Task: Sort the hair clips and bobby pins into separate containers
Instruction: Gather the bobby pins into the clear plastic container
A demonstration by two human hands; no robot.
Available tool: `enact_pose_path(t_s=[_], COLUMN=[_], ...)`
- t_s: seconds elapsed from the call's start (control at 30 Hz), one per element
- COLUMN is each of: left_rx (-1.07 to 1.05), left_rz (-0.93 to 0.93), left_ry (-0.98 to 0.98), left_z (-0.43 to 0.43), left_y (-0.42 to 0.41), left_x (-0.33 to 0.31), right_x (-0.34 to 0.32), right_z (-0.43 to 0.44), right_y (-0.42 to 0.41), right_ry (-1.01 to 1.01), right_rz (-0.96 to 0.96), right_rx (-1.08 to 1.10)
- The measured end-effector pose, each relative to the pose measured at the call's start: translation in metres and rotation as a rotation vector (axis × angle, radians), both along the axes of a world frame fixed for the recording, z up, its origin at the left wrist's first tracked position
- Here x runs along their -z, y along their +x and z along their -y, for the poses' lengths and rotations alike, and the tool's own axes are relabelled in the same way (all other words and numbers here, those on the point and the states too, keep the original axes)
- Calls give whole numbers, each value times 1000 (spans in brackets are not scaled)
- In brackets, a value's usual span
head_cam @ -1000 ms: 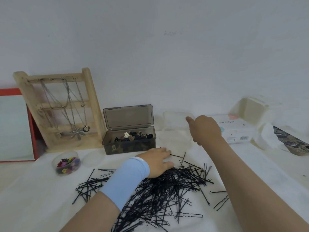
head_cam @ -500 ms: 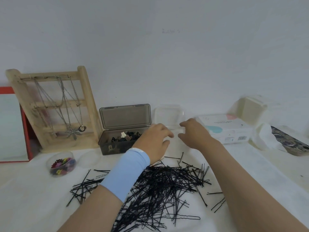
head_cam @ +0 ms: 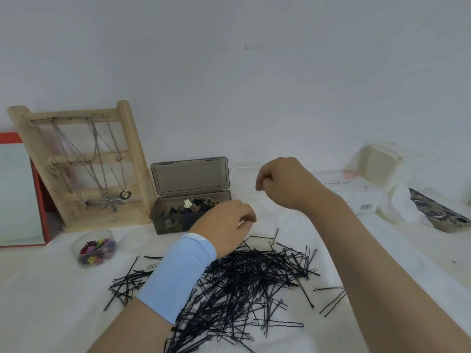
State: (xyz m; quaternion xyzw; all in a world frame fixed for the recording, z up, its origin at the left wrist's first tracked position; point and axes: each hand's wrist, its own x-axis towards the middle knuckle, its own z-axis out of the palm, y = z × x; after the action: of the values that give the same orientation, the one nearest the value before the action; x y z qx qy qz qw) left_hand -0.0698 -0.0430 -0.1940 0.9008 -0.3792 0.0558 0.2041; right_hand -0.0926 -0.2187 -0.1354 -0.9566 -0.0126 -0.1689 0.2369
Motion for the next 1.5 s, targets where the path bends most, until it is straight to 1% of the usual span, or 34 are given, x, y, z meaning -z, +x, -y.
enact_pose_path(t_s=[0.07,0.2,0.27,0.33,0.4,0.5,0.6,0.67,0.73,0.8,0.83,0.93,1.03,1.1,1.2,1.27,1.33,1.43,1.5], left_rx=[-6,-27,-1,38,68,63,68,83,111,135,138,132,119,95,82,69,57,54,49], left_rz=[-79,-308,-347,-350,-384,-399,-446,-457,-417,-337,-301,-239,-223,-252,-278,-254,-233,-223,-206], left_ry=[120,372,392,342,312,305,283,335,438,528,536,477,430,459,556,602,570,476,502], left_z=[-4,-10,-11,-13,-16,-18,-15,-10,-3,4,7,9,7,9,17,22,25,26,27], left_y=[-6,-14,-17,-16,-15,-17,-24,-31,-39,-44,-46,-47,-48,-53,-64,-65,-62,-58,-59], left_x=[2,17,19,15,9,1,-3,-2,3,7,7,7,6,5,3,4,5,3,2], right_x=[-8,-3,8,24,39,41,34,31,30,32,34,44,43,37,27,23,25,32,34], right_z=[-13,-24,-23,-23,-21,-15,-4,8,20,22,20,17,21,24,29,32,33,32,33], right_y=[-12,-34,-42,-45,-46,-51,-56,-58,-58,-59,-61,-62,-66,-73,-87,-95,-97,-97,-97], right_ry=[-59,-275,-349,-380,-369,-346,-223,-167,-199,-300,-340,-379,-419,-419,-343,-409,-489,-524,-486], right_rz=[-145,-502,-658,-735,-721,-665,-632,-565,-549,-598,-616,-592,-572,-590,-687,-758,-787,-757,-695], right_rx=[-77,-242,-257,-254,-258,-240,-261,-216,-173,-158,-167,-234,-183,-147,-165,-186,-180,-165,-170])
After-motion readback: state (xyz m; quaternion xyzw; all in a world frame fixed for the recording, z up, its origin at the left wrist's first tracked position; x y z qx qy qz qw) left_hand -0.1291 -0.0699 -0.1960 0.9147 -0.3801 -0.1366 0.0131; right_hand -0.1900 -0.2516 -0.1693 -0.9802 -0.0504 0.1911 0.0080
